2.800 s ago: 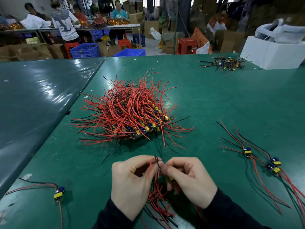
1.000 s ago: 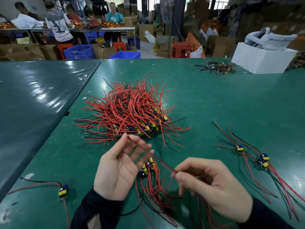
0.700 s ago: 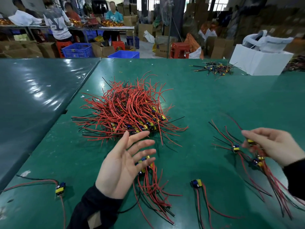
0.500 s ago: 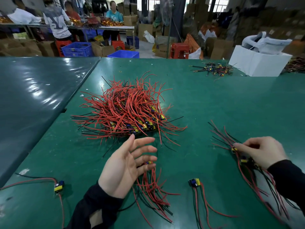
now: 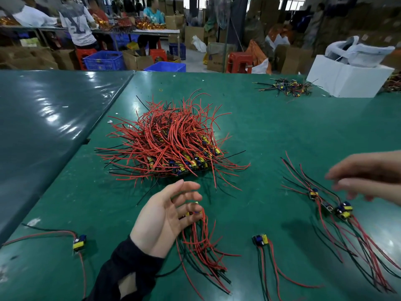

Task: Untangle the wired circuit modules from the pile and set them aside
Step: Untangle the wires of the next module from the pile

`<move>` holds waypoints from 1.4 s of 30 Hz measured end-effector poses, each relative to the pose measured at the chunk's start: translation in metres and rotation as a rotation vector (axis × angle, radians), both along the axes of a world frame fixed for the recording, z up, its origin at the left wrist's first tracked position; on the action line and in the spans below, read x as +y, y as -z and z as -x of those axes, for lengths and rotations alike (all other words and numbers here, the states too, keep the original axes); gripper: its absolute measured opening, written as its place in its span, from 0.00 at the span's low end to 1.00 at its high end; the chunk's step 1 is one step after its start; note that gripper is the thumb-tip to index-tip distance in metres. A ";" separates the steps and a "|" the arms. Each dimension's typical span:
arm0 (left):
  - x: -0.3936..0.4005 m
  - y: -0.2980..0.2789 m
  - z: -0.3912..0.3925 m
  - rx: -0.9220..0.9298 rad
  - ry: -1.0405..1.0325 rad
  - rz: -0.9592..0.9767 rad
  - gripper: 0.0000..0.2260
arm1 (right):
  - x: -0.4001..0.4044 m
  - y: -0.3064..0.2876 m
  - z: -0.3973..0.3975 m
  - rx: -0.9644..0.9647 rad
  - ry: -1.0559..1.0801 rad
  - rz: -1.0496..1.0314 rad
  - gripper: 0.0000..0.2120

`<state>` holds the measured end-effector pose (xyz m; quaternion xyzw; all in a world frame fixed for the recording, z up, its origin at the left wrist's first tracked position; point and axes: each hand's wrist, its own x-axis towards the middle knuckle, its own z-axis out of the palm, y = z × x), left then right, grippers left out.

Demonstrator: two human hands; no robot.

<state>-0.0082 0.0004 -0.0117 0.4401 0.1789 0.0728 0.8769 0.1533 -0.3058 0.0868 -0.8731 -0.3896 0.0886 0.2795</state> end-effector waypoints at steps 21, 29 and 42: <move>-0.007 -0.001 0.001 -0.053 -0.173 -0.336 0.08 | 0.121 0.097 0.020 0.439 -0.055 -0.405 0.13; -0.019 0.005 -0.002 -0.121 0.013 -0.435 0.14 | 0.143 0.101 0.029 0.626 0.023 -0.797 0.14; -0.004 -0.007 0.007 -0.561 0.416 0.213 0.20 | 0.147 0.109 0.052 1.237 0.112 -0.832 0.15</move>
